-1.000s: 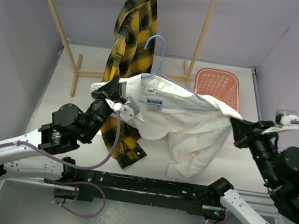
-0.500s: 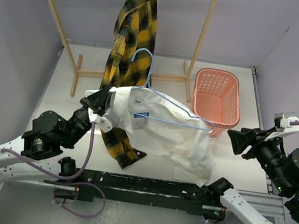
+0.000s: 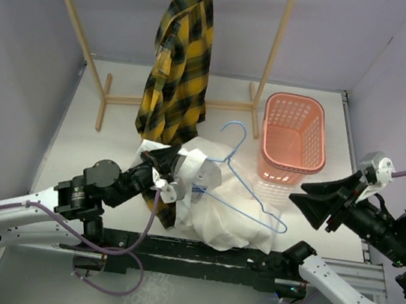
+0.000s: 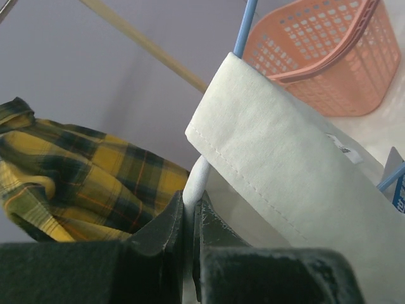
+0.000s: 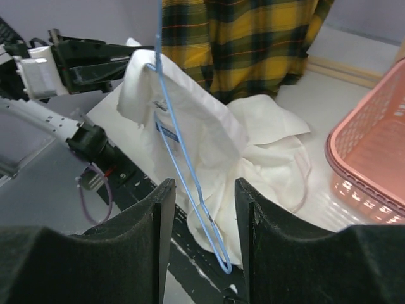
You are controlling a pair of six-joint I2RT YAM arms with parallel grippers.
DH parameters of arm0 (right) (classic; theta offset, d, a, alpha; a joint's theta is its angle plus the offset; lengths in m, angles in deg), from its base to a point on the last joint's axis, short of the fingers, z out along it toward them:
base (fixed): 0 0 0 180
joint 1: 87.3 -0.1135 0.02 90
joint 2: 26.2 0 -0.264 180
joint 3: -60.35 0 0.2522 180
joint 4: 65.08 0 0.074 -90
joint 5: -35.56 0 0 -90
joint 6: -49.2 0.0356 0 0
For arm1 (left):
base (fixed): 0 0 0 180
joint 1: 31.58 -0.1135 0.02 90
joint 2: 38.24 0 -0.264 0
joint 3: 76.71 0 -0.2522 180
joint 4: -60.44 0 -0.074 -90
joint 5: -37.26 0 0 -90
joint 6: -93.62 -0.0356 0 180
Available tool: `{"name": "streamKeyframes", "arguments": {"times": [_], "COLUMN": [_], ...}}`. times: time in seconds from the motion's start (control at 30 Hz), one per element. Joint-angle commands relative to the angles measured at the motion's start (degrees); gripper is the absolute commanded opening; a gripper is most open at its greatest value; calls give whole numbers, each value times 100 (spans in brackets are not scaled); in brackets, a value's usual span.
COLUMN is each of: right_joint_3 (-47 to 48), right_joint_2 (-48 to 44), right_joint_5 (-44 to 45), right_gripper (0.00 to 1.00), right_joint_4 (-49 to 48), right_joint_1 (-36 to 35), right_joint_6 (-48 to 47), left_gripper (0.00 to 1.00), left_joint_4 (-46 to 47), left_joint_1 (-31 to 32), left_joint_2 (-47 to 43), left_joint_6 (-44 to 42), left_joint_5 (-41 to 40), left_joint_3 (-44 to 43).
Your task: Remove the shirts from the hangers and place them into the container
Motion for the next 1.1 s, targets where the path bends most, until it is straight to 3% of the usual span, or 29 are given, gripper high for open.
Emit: {"name": "streamKeyframes", "arguments": {"times": [0.0,0.47,1.07], "right_joint_3": [-249,-1441,-1928], "right_joint_2": [318,344,353], "right_joint_5": [-920,-2021,-2330], "right_gripper": [47,42,37], "right_joint_4": [-206,-834,-1047], "right_joint_1": [2,2,6], "right_joint_6": [-198,-71,77], "left_gripper": [0,0,0], "left_joint_4": [574,907,858], "left_joint_1": [-11,-11,-11], "left_joint_2": [-108,-148,-160], "left_joint_6": [358,673,726], "left_joint_5": [447,700,680], "left_joint_3": [135,473,435]}}
